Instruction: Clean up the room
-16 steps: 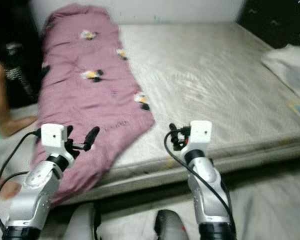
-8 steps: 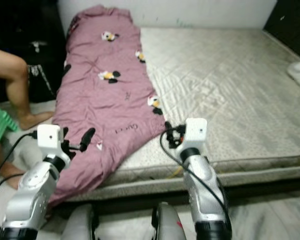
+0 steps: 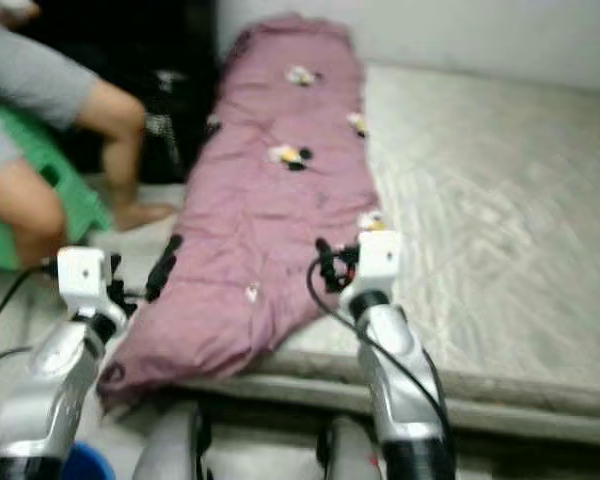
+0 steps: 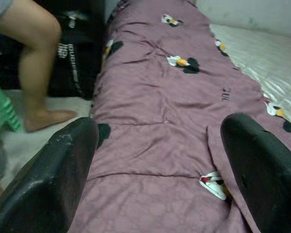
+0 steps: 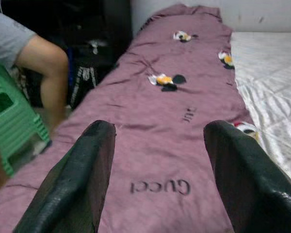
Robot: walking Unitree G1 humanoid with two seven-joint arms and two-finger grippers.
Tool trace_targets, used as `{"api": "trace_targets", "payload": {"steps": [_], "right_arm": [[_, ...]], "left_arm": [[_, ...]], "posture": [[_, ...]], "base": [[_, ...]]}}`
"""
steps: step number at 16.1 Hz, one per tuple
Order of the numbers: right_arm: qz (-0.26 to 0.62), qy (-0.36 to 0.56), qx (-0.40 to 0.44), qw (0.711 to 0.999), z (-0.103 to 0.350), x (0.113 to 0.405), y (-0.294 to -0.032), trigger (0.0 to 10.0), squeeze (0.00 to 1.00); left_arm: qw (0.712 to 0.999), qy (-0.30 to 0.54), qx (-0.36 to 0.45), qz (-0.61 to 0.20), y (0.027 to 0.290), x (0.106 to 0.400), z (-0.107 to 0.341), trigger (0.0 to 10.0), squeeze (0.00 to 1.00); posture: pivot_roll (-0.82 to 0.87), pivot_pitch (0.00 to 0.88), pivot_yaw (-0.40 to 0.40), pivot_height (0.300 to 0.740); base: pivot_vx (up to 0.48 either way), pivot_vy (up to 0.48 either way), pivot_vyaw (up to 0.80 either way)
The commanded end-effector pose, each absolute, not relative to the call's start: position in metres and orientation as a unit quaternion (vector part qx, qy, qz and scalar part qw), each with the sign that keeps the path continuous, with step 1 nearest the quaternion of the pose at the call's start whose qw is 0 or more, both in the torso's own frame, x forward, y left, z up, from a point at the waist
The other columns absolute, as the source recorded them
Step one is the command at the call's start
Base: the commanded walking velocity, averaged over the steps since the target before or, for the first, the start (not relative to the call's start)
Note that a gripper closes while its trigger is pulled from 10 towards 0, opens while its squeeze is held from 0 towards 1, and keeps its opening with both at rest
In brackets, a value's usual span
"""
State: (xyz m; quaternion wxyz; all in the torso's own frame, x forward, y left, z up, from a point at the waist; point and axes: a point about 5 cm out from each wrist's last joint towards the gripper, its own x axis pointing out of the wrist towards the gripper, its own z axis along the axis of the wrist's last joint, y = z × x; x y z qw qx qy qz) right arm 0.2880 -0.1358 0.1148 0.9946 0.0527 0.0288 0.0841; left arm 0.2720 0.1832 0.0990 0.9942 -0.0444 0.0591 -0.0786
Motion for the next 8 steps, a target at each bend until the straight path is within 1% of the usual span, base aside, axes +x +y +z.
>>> {"api": "trace_targets", "payload": {"steps": [1,4,5,6,8], "right_arm": [[0.069,0.035,0.052,0.996,0.1118,0.2860,-0.1458,10.0,0.00],[0.070,0.034,0.054,0.995,0.1120,0.2860,-0.1454,10.0,0.00],[0.072,0.034,0.059,0.995,0.1123,0.2848,-0.1448,10.0,0.00],[0.075,0.034,0.065,0.995,0.1114,0.2813,-0.1448,10.0,0.00],[0.074,0.036,0.064,0.994,0.1104,0.2784,-0.1460,10.0,0.00]], "left_arm": [[0.993,0.070,-0.050,-0.084,0.1777,0.2721,0.0950,10.0,0.00],[0.993,0.076,-0.049,-0.079,0.1804,0.2736,0.0926,10.0,0.00],[0.992,0.080,-0.048,-0.079,0.1815,0.2741,0.0913,10.0,0.00],[0.993,0.075,-0.043,-0.083,0.1819,0.2745,0.0919,10.0,0.00],[0.994,0.064,-0.037,-0.077,0.1862,0.2749,0.0920,10.0,0.00]], "posture": [[-0.03,0.032,-0.053,0.623],[-0.03,0.032,-0.055,0.623],[-0.03,0.037,-0.057,0.614],[-0.03,0.041,-0.057,0.594],[-0.03,0.041,-0.057,0.569]], "base": [[0.000,0.000,0.00],[0.000,0.000,0.00],[0.000,0.000,0.00],[0.000,0.000,0.00],[0.000,0.000,0.00]]}}
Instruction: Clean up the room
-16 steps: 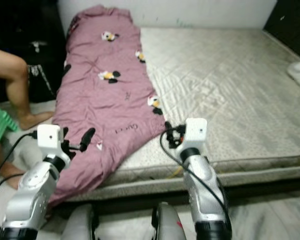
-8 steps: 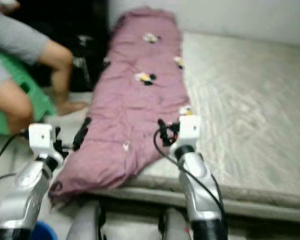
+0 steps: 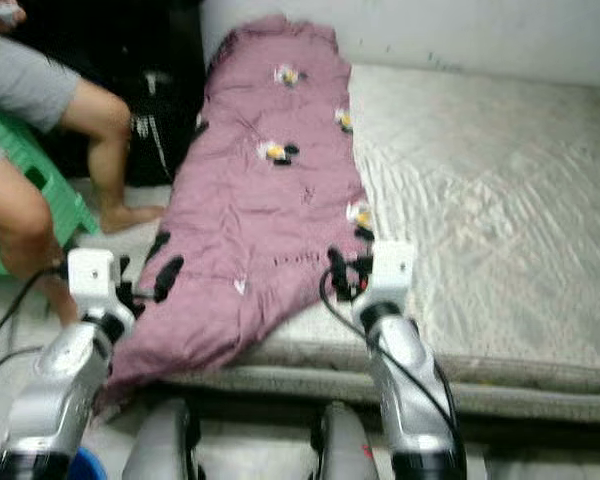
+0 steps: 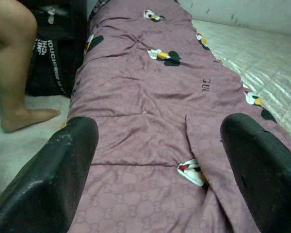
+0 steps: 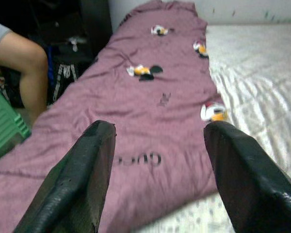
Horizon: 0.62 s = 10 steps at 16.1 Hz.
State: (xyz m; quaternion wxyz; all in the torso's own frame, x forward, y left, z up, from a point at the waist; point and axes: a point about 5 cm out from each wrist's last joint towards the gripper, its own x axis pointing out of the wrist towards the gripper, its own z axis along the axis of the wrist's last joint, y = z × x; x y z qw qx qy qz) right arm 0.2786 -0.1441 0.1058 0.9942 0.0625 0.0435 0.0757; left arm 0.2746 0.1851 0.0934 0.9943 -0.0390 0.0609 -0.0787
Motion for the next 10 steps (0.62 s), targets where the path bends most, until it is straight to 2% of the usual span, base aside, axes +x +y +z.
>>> {"api": "trace_targets", "payload": {"steps": [1,4,6,9,10], "right_arm": [[0.071,0.038,0.063,0.995,0.110,0.277,-0.147,10.0,0.00],[0.056,0.039,0.059,0.996,0.110,0.276,-0.152,10.0,0.00],[0.032,0.044,0.046,0.997,0.108,0.275,-0.160,10.0,0.00],[-0.035,0.041,-0.045,0.998,0.107,0.270,-0.173,10.0,0.00],[-0.029,0.037,-0.027,0.999,0.108,0.269,-0.171,10.0,0.00]], "left_arm": [[0.995,0.061,-0.029,-0.073,0.189,0.275,0.092,10.0,0.00],[0.997,0.042,-0.017,-0.060,0.193,0.276,0.095,10.0,0.00],[0.998,0.035,0.011,-0.055,0.194,0.277,0.097,10.0,0.00],[0.999,0.034,0.006,-0.042,0.201,0.280,0.097,10.0,0.00],[0.998,0.032,0.009,-0.047,0.202,0.280,0.098,10.0,0.00]], "posture": [[-0.03,0.048,-0.054,0.559],[-0.04,0.056,-0.050,0.534],[-0.04,0.061,-0.051,0.534],[-0.03,0.074,-0.058,0.534],[-0.03,0.077,-0.059,0.534]], "base": [[0.000,0.000,0.00],[0.000,0.000,0.00],[0.000,0.000,0.00],[0.000,0.000,0.00],[0.000,0.000,0.00]]}}
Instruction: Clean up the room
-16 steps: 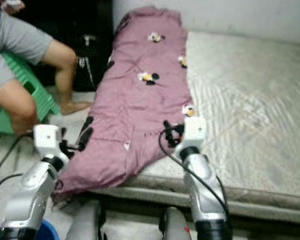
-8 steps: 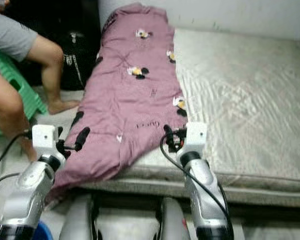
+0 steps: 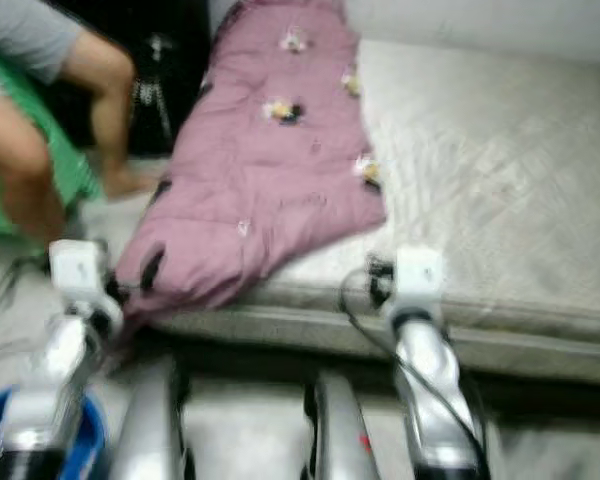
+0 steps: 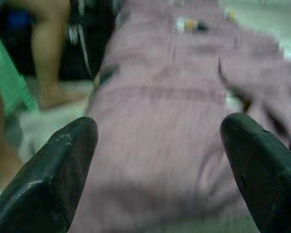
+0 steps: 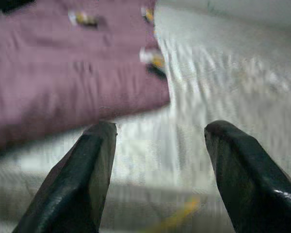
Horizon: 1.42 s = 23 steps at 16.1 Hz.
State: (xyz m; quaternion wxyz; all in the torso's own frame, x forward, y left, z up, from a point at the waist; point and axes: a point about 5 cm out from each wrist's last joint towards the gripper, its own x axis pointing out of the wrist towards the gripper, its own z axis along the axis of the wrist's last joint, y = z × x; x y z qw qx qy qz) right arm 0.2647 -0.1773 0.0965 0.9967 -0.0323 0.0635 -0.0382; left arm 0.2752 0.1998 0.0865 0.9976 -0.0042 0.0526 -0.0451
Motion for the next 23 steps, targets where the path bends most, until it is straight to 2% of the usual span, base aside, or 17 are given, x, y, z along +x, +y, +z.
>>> {"api": "trace_targets", "payload": {"steps": [1,4,10,13,16,20,23], "right_arm": [[-0.038,0.025,-0.009,0.999,0.112,0.267,-0.172,10.0,0.00],[-0.035,0.051,0.015,0.998,0.110,0.264,-0.178,10.0,0.00],[-0.010,0.042,0.036,0.998,0.117,0.254,-0.178,10.0,0.00],[-0.011,0.048,0.041,0.998,0.117,0.248,-0.183,10.0,0.00],[-0.008,0.050,0.035,0.998,0.117,0.247,-0.185,10.0,0.00],[-0.001,0.056,0.030,0.998,0.117,0.246,-0.185,10.0,0.00],[-0.003,0.060,0.025,0.998,0.117,0.241,-0.188,10.0,0.00]], "left_arm": [[0.999,0.039,0.001,-0.039,0.206,0.283,0.097,10.0,0.00],[0.999,0.032,-0.011,-0.034,0.206,0.291,0.101,10.0,0.00],[0.998,0.025,-0.053,-0.017,0.206,0.309,0.104,10.0,0.00],[0.998,0.025,-0.057,-0.018,0.201,0.312,0.103,10.0,0.00],[0.997,0.029,-0.071,-0.014,0.197,0.312,0.100,10.0,0.00],[0.990,0.048,-0.112,0.068,0.219,0.314,0.094,10.0,0.00],[0.991,0.047,-0.106,0.072,0.226,0.323,0.098,10.0,0.00]], "posture": [[-0.05,0.088,-0.063,0.534],[-0.07,0.112,-0.072,0.534],[-0.12,0.126,-0.064,0.534],[-0.13,0.124,-0.072,0.534],[-0.13,0.119,-0.076,0.534],[-0.13,0.114,-0.081,0.534],[-0.13,0.122,-0.092,0.534]], "base": [[0.000,0.000,0.00],[0.000,0.000,0.00],[0.000,0.000,0.00],[0.000,0.000,-0.68],[0.000,0.000,0.00],[0.000,0.000,0.00],[0.000,0.000,0.00]]}}
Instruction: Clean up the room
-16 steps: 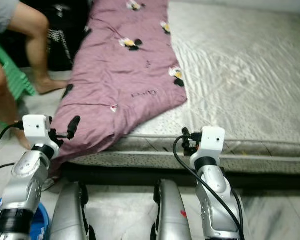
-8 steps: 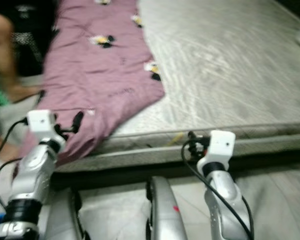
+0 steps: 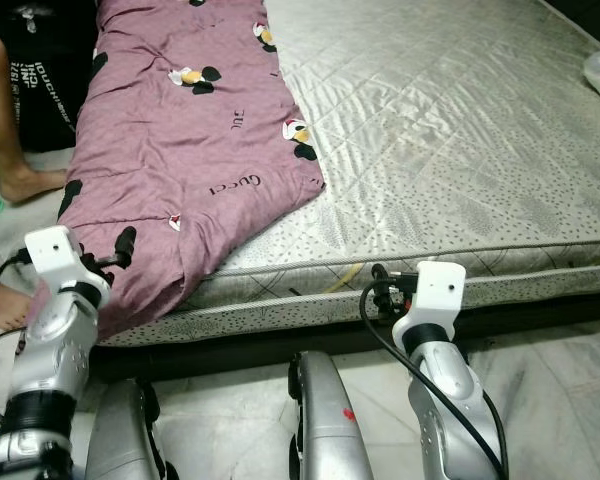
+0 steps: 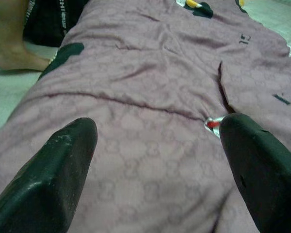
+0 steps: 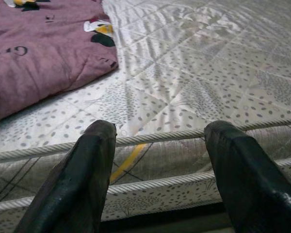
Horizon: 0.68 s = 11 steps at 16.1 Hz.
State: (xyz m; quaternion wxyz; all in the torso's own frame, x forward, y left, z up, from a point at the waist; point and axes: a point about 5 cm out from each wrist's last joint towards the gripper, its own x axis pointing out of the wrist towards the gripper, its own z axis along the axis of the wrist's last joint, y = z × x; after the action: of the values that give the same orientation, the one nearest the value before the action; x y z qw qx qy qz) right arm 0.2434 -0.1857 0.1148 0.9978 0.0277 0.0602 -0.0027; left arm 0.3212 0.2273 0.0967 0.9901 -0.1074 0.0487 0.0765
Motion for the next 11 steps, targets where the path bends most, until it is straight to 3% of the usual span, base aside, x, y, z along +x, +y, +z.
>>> {"api": "trace_targets", "payload": {"steps": [1,5,9,11], "right_arm": [[-0.003,0.062,0.025,0.998,0.118,0.238,-0.189,10.0,0.00],[-0.005,0.078,0.018,0.997,0.119,0.221,-0.194,10.0,0.00],[-0.011,0.084,0.010,0.996,0.126,0.214,-0.198,10.0,0.00],[-0.014,0.090,0.005,0.996,0.127,0.209,-0.201,10.0,0.00]], "left_arm": [[0.990,0.047,-0.109,0.072,0.226,0.326,0.100,10.0,0.00],[0.988,0.065,-0.126,0.066,0.221,0.343,0.103,10.0,0.00],[0.971,0.158,-0.178,0.040,0.195,0.358,0.086,10.0,0.00],[0.972,0.158,-0.171,0.033,0.186,0.364,0.088,10.0,0.00]], "posture": [[-0.14,0.128,-0.094,0.534],[-0.18,0.174,-0.106,0.534],[-0.23,0.197,-0.111,0.534],[-0.25,0.204,-0.114,0.534]], "base": [[0.000,0.000,0.00],[0.000,0.000,0.00],[0.000,0.000,0.00],[0.000,0.000,0.00]]}}
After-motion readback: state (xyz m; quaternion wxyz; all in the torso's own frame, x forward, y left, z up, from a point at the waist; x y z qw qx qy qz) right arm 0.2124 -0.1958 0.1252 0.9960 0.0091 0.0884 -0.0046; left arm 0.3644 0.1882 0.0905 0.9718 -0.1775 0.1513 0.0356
